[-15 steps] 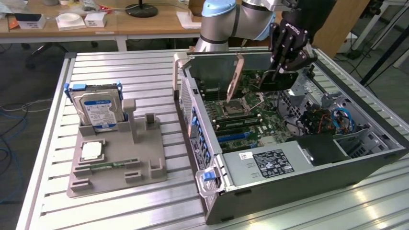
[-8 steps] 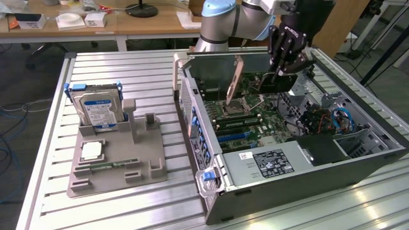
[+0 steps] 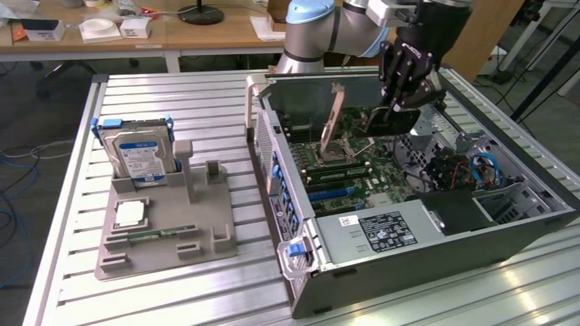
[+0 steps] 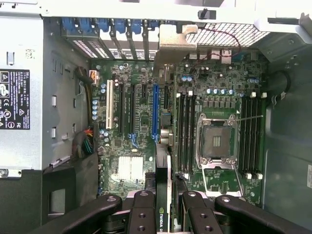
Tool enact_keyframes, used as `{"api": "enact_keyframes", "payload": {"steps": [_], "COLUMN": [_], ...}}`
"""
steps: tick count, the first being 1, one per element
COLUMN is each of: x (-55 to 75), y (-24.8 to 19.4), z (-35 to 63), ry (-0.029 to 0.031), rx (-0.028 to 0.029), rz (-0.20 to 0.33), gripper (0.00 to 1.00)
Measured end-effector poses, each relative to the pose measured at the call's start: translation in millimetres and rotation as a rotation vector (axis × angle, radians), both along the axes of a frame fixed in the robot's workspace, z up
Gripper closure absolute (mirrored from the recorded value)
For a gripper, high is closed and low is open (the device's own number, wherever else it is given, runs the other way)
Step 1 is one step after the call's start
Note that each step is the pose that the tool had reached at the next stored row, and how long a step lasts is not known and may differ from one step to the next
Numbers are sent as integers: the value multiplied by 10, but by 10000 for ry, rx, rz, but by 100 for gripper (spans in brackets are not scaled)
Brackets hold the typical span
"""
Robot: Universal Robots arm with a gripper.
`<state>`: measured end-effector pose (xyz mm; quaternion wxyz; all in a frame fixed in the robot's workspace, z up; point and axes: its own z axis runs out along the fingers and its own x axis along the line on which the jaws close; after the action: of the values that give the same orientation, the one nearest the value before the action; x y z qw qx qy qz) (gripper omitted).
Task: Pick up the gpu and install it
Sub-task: 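Insert the gpu into the slot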
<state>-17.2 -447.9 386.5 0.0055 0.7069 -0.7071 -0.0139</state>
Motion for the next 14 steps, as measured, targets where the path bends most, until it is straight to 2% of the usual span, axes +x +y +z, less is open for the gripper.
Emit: {"api": "enact_keyframes", "payload": {"steps": [14], "x": [0], "y": [0], "z": [-106], "ry": [-1], "rx": [-114], "rz": [0], "gripper": [74]}}
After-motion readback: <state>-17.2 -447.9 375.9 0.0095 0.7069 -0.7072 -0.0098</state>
